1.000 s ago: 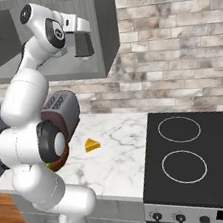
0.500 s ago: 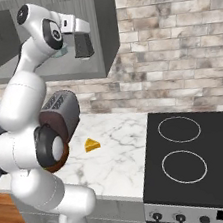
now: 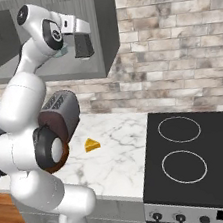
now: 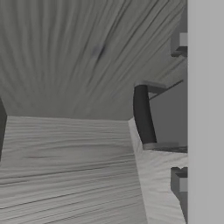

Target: Pick the cheese from the fridge and the cheese grater from the cabinet and place them next to the salad bowl.

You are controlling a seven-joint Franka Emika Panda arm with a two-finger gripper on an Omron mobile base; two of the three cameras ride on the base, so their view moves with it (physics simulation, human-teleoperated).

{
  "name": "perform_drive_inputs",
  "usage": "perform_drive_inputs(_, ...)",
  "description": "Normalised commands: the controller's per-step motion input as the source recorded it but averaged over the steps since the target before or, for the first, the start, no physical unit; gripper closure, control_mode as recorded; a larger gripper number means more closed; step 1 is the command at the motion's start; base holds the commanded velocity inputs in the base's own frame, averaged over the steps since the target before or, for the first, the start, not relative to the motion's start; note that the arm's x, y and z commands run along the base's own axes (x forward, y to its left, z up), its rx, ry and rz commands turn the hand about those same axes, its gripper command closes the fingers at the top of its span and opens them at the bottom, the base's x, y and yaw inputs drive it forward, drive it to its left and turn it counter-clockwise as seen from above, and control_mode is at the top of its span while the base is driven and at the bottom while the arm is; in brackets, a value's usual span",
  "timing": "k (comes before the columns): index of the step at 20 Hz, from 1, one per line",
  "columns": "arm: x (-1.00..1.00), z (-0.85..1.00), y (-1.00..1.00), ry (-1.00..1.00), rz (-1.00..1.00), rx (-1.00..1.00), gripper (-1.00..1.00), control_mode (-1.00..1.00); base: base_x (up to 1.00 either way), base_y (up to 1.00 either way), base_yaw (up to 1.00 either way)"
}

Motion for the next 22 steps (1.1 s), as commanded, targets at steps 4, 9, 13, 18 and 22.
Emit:
perform_drive_inputs(4,0.02,0.00,0.00,0.00,-0.02,0.00,-1.00,-1.00,0.00,0.00,0.00)
perform_drive_inputs(9,0.14,0.00,0.00,0.00,-0.01,0.00,-1.00,-1.00,0.00,0.00,0.00)
perform_drive_inputs(13,0.29,0.00,0.00,0.00,0.00,0.00,-1.00,-1.00,0.00,0.00,0.00)
perform_drive_inputs(18,0.32,0.00,0.00,0.00,0.00,0.00,-1.00,-1.00,0.00,0.00,0.00)
perform_drive_inputs(22,0.20,0.00,0.00,0.00,0.00,0.00,-1.00,-1.00,0.00,0.00,0.00)
